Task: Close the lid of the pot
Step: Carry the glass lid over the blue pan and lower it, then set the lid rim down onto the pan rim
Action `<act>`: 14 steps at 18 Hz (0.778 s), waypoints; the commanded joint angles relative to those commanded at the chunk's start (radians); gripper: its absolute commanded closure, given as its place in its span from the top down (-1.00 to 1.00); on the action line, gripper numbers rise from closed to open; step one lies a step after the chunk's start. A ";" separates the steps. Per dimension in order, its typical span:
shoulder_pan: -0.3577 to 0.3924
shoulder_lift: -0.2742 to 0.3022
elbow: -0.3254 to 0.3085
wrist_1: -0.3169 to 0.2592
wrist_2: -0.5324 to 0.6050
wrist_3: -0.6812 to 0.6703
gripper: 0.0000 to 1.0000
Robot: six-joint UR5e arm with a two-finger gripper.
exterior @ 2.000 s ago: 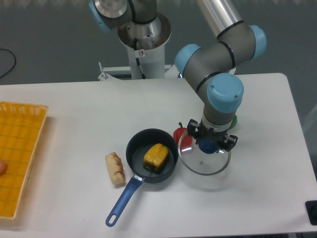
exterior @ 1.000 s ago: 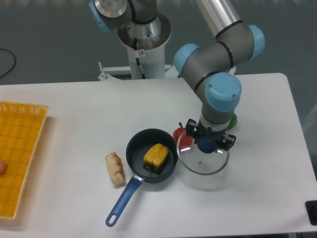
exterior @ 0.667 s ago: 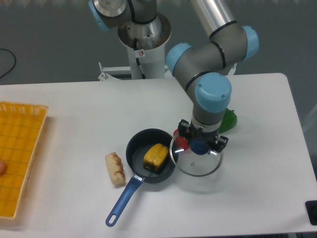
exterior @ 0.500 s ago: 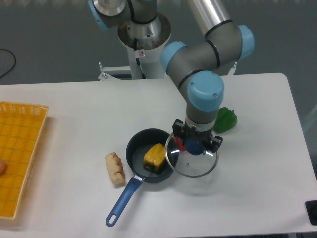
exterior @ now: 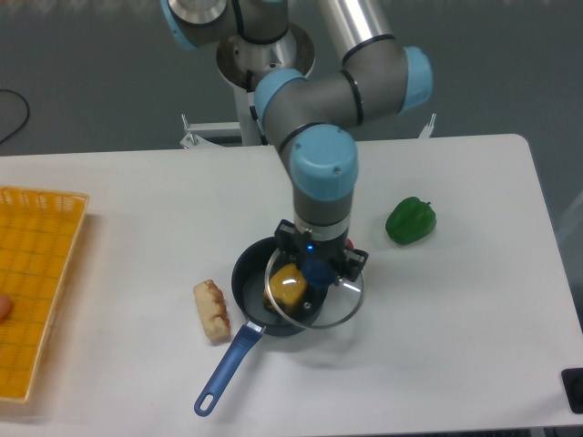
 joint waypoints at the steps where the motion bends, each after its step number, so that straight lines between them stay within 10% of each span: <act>1: -0.009 0.003 -0.005 0.002 0.000 -0.002 0.05; 14: -0.058 -0.009 -0.045 0.018 0.048 -0.015 0.07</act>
